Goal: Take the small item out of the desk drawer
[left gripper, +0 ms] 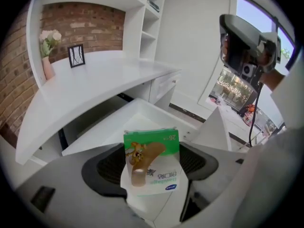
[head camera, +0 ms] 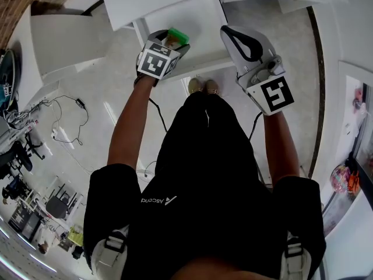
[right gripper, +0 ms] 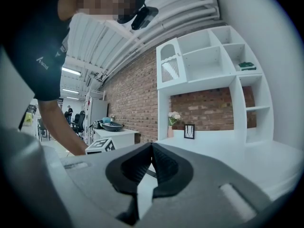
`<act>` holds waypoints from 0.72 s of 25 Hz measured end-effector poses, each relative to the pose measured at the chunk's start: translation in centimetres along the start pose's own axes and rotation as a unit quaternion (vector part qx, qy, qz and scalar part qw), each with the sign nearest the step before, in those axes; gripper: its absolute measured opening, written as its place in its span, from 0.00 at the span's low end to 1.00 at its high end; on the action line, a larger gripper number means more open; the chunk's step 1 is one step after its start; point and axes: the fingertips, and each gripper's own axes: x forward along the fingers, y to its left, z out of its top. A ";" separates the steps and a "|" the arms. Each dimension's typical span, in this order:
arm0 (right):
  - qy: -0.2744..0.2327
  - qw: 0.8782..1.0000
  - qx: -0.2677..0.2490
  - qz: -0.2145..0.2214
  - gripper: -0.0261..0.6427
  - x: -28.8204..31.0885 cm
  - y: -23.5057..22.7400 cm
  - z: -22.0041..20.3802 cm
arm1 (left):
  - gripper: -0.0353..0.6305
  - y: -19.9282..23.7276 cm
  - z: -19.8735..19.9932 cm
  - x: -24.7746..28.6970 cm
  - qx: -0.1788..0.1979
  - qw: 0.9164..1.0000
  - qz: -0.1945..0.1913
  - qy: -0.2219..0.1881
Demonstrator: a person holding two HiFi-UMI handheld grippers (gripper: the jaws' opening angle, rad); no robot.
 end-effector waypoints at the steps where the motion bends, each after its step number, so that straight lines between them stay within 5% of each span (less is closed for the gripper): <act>1: -0.003 1.000 -0.001 0.000 0.04 0.1 0.2 0.2 | 0.57 0.0 0.6 -0.7 0.001 1.000 0.003 -0.017; 11: -0.031 0.999 -0.021 -0.001 0.04 -0.5 2.7 3.5 | 0.57 -2.6 6.7 -10.0 0.007 0.981 0.003 -0.193; 18: -0.048 0.999 -0.024 0.001 0.04 -1.5 5.0 6.4 | 0.57 -5.1 10.5 -17.4 0.014 0.948 -0.001 -0.317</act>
